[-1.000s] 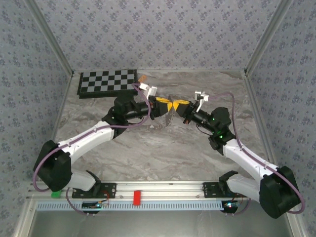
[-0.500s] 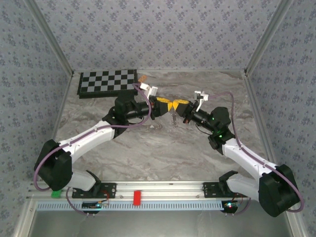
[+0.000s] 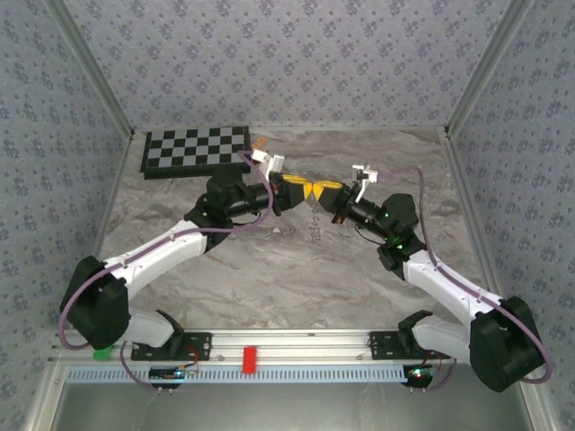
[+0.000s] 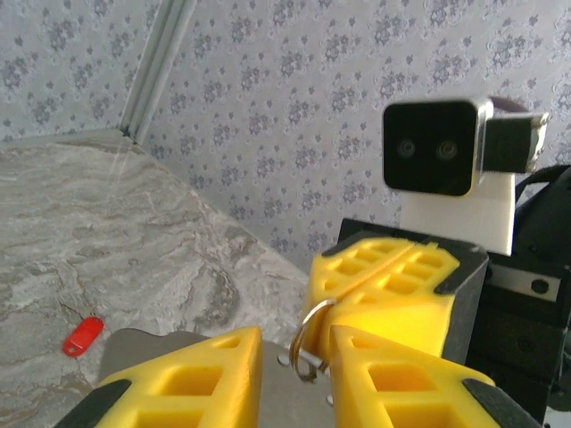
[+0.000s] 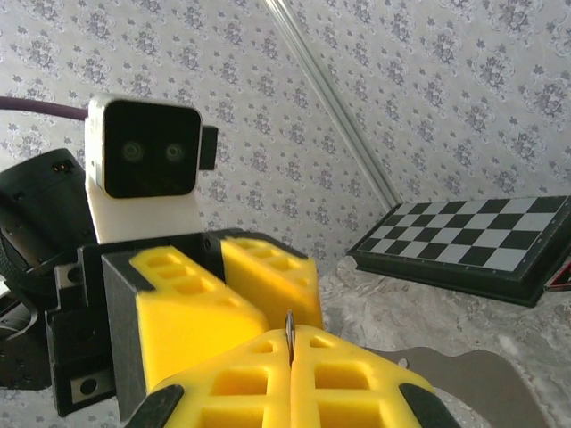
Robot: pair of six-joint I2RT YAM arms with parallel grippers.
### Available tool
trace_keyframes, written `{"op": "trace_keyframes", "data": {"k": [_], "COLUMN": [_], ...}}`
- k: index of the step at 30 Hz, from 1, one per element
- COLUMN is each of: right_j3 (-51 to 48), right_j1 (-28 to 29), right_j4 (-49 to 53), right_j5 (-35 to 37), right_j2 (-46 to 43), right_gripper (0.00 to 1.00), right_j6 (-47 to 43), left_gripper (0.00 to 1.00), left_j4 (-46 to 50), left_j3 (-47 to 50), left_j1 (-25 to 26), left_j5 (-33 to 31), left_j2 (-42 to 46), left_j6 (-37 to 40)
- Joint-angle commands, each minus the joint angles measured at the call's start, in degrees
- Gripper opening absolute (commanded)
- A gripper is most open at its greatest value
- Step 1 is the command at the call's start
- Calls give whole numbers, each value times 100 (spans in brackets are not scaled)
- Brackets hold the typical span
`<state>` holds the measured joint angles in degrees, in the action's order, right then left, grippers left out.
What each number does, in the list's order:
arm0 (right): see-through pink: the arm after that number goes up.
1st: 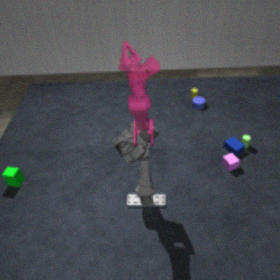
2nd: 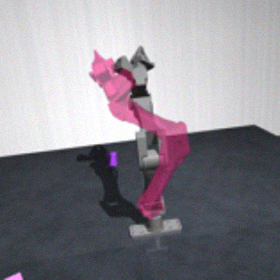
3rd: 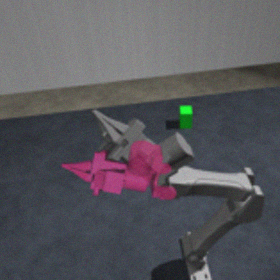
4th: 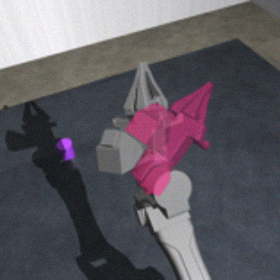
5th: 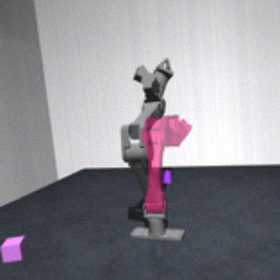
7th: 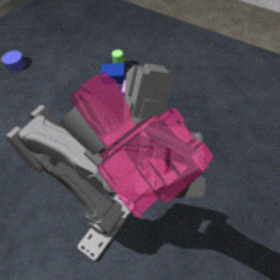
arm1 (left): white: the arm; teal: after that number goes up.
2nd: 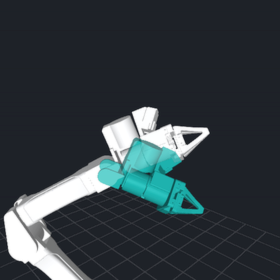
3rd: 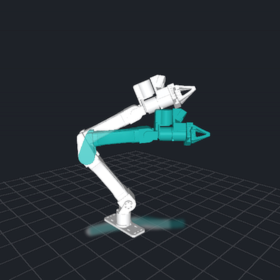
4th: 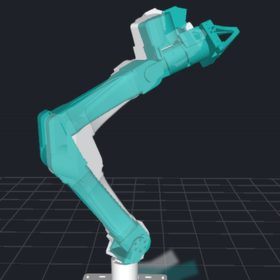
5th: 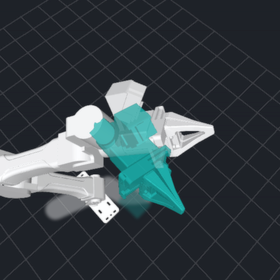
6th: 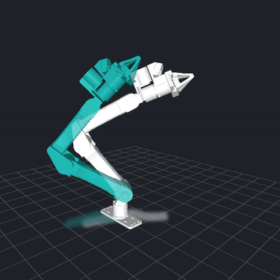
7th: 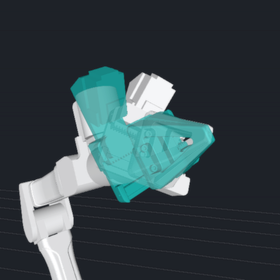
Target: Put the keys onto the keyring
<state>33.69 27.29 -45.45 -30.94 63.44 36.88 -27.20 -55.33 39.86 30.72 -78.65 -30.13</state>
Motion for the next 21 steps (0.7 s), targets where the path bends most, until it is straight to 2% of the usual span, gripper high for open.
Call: {"op": "trace_keyframes", "data": {"k": [1,13,21], "right_j3": [184,227,260], "right_j1": [29,27,32], "right_j4": [-208,-244,-236], "right_j5": [-72,-70,-78], "right_j2": [-3,19,28], "right_gripper": [0,0,0], "right_j6": [51,97,101], "left_gripper": [27,26,21], "left_j4": [-317,-131,-37], "left_j3": [-9,-52,-92], "left_j1": [-48,-44,-38], "left_j5": [-117,136,258], "left_j2": [295,106,4], "left_j6": [-2,127,209]}}
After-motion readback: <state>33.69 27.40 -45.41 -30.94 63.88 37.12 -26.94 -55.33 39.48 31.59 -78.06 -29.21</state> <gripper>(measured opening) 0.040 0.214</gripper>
